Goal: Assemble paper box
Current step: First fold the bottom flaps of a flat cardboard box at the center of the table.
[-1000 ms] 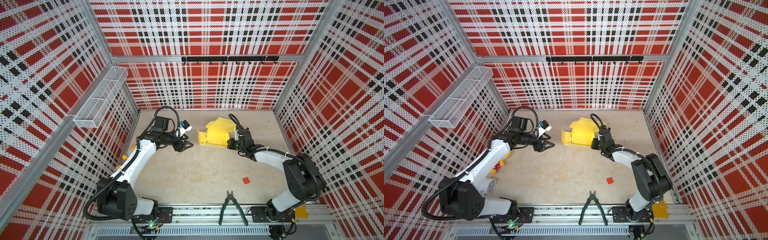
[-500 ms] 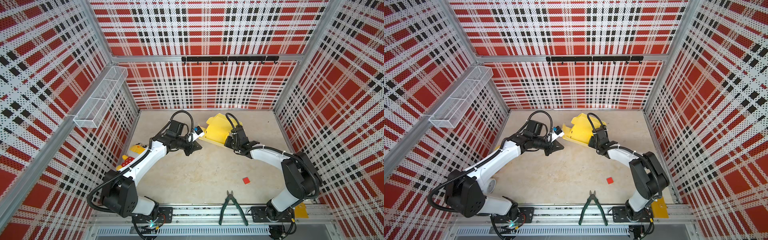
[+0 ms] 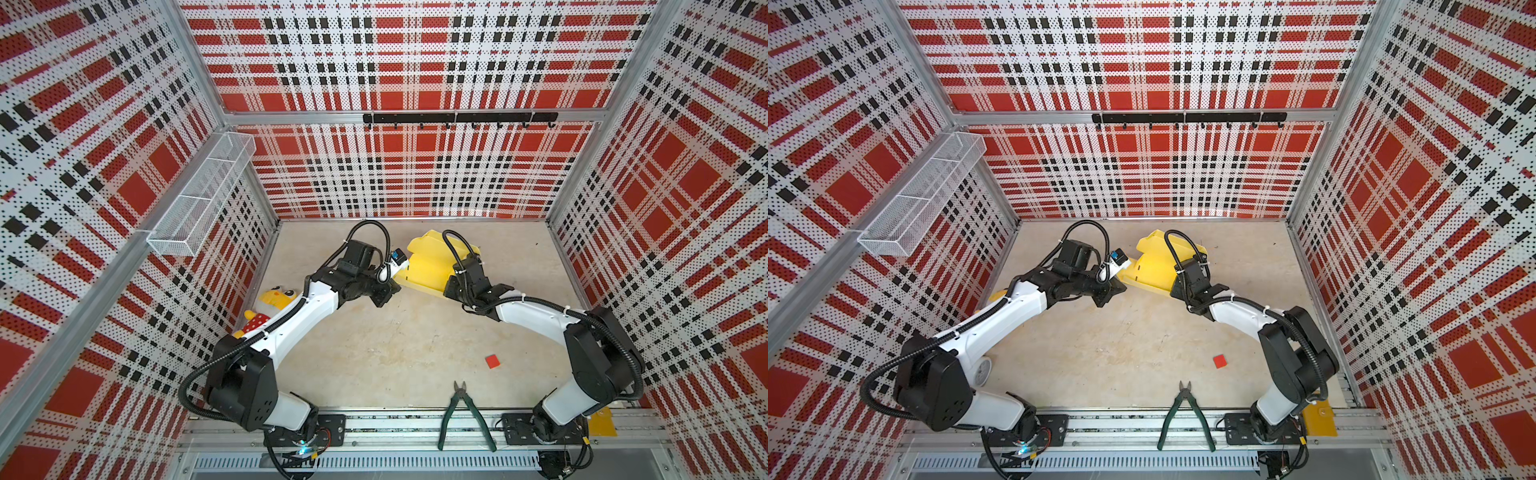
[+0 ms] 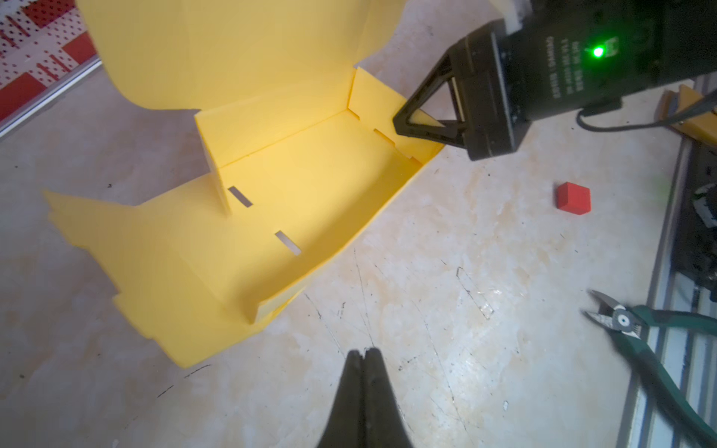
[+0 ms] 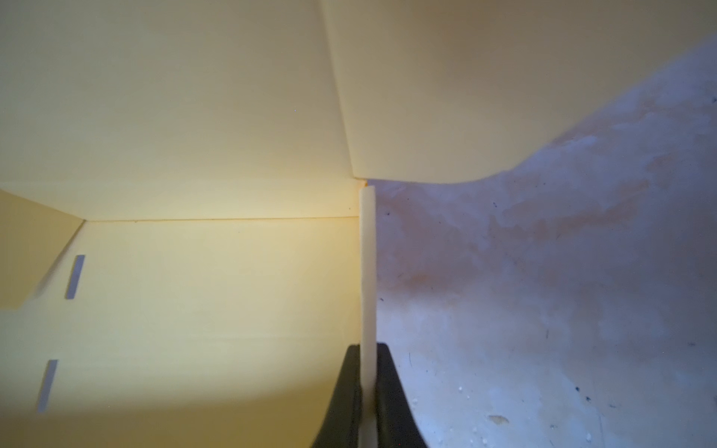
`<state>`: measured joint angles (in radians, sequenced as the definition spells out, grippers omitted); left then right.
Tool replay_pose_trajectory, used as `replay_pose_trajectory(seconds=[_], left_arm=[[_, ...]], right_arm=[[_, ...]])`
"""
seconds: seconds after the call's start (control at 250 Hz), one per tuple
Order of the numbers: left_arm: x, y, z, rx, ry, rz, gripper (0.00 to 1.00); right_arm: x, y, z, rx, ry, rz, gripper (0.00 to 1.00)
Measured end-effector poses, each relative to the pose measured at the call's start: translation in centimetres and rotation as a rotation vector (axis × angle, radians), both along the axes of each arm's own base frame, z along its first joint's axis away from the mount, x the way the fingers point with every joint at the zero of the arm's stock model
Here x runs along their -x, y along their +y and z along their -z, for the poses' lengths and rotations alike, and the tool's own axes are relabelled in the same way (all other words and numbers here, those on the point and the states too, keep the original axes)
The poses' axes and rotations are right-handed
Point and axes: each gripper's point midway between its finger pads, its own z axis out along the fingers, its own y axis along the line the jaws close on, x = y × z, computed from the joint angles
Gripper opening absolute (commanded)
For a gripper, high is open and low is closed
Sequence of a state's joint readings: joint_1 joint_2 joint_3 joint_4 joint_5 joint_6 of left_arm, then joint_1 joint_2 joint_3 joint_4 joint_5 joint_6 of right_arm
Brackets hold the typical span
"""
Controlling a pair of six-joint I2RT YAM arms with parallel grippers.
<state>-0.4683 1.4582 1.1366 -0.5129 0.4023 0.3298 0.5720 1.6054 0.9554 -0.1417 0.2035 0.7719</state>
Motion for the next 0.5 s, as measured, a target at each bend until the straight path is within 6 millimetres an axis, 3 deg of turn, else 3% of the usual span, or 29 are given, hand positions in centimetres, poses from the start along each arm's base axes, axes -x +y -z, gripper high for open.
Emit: replay_pose_trajectory(seconds=[0.112,0.496], left_arm=[[-0.8,0.3,0.1,-0.007,-0.011,-0.046,0.0],[-2.0,1.0,0.0,0.005,-0.005,-0.137,0.0]], right_arm=[[0.1,0.3,-1.0,-0.013,-0.023,0.001,0.0],[0.7,1.9,-1.3,-0.021,-0.036,-0.038,0.0]])
